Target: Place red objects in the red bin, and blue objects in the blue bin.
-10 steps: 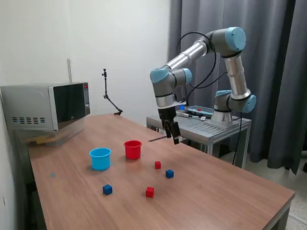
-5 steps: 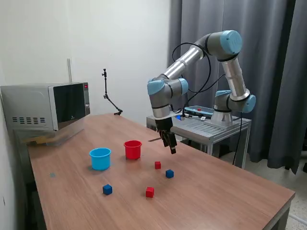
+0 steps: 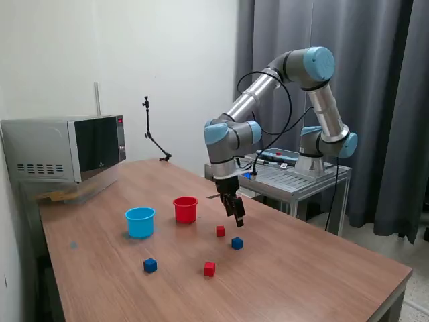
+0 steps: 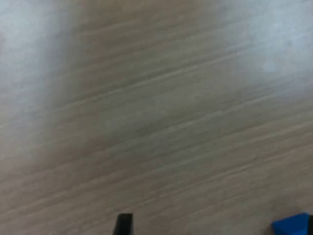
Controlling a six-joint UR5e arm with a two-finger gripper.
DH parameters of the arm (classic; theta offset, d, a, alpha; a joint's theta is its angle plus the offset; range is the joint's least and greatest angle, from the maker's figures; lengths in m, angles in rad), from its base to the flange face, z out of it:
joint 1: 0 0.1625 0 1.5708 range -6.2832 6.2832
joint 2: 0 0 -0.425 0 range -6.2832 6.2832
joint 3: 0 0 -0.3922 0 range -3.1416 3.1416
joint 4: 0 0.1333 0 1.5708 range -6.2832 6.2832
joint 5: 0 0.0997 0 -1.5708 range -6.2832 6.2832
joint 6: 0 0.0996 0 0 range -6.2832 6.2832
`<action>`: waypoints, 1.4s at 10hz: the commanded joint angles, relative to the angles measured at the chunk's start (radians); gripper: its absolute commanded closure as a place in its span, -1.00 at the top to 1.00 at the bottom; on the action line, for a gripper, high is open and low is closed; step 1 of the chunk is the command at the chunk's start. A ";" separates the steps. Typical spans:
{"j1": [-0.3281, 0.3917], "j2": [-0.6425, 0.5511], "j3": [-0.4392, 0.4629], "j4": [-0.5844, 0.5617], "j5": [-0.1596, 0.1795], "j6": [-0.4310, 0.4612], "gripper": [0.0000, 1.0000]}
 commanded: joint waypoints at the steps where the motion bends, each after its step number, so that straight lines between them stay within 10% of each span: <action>1: -0.001 0.029 -0.001 -0.048 0.001 0.000 1.00; 14: -0.049 0.061 -0.022 -0.104 -0.071 0.060 1.00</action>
